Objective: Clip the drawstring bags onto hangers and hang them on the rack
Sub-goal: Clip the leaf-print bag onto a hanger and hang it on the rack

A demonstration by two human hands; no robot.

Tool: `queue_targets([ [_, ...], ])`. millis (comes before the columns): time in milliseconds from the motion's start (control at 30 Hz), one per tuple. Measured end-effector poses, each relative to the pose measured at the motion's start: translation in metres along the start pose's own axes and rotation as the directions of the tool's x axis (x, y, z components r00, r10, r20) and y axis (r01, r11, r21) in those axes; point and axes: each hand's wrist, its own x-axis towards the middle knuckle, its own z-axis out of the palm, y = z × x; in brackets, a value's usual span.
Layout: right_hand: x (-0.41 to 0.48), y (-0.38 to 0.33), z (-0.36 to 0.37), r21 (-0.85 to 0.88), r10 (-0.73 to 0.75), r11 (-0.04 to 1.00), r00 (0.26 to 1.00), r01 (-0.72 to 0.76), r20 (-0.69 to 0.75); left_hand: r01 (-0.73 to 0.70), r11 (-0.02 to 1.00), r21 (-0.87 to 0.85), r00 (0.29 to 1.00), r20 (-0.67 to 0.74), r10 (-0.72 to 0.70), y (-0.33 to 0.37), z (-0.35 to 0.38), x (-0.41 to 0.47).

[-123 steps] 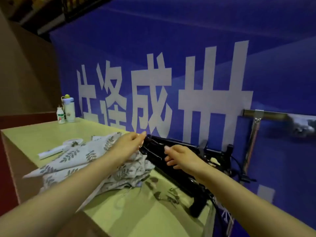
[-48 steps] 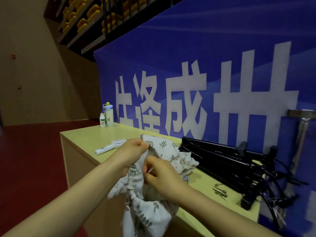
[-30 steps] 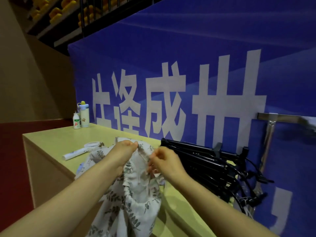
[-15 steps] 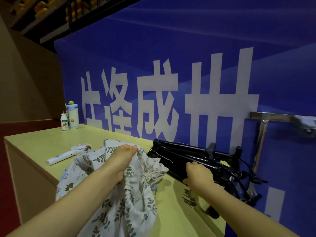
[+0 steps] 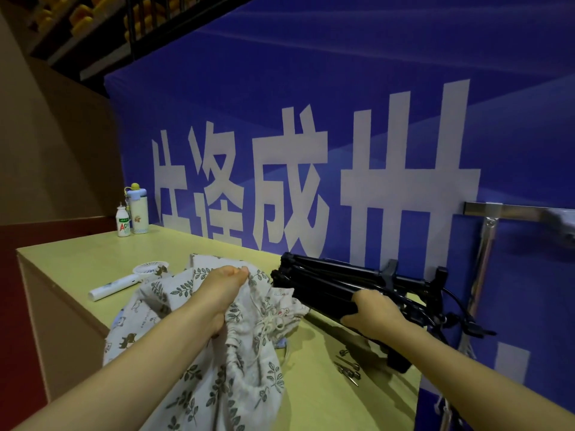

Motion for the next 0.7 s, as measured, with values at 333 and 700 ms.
queue_targets([
  [333, -0.002, -0.009, -0.032, 0.227, -0.019, 0.974, 0.996, -0.001, 0.084, -0.002, 1.0, 0.014, 0.999, -0.035, 0.002, 0.002, 0.003, 0.001],
  [700, -0.018, -0.039, -0.055, 0.286, -0.106, 0.949, 0.988, 0.133, -0.109, -0.001, 0.999, -0.047, 0.992, -0.126, -0.005, 0.014, -0.015, -0.004],
])
